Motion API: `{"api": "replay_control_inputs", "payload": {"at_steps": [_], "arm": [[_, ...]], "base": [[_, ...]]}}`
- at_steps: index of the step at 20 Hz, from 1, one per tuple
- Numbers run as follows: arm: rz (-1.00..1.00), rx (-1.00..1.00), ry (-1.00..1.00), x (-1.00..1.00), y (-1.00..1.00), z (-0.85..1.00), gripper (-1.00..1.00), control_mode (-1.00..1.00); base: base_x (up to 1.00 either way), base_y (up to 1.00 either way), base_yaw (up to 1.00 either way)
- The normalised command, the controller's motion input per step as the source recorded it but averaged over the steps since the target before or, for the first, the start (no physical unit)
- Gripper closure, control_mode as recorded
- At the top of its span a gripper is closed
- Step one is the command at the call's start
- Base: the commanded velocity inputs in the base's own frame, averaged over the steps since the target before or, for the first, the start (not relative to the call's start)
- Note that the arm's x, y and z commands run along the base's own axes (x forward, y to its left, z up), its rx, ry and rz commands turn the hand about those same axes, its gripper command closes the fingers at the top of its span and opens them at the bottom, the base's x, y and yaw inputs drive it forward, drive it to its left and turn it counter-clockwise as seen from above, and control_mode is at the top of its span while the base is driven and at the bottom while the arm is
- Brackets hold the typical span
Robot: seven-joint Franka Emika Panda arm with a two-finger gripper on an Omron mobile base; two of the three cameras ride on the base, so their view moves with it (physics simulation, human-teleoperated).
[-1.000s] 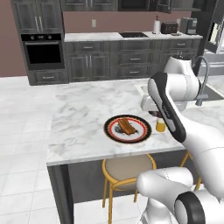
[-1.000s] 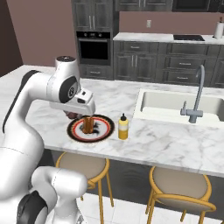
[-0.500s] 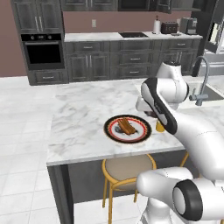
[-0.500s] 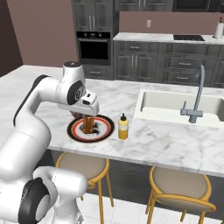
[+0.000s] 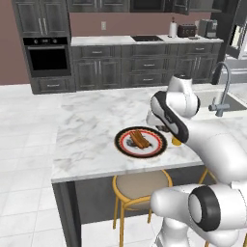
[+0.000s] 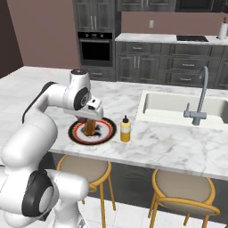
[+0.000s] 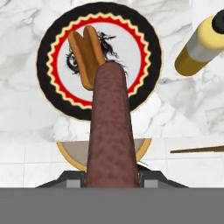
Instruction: Move the hot dog bun to the plate on the dining table and place the condiment next to that plate. Then navigate to the fridge and take the sausage and place it on the plate as well.
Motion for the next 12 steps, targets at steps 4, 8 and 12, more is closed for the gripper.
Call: {"api": "replay_control_inputs", "payload": {"at_steps": [4, 8, 12], "arm": [[0.0, 0.0, 0.0, 0.31, 0.0, -0.32, 1.0, -1.0], [0.0, 0.0, 0.0, 0.24, 0.0, -0.35, 1.0, -1.0], [0.0, 0.0, 0.0, 0.15, 0.0, -0.37, 1.0, -1.0]], "base": [[0.0, 0.0, 0.0], [0.0, 0.0, 0.0], [0.0, 0.0, 0.0]]}}
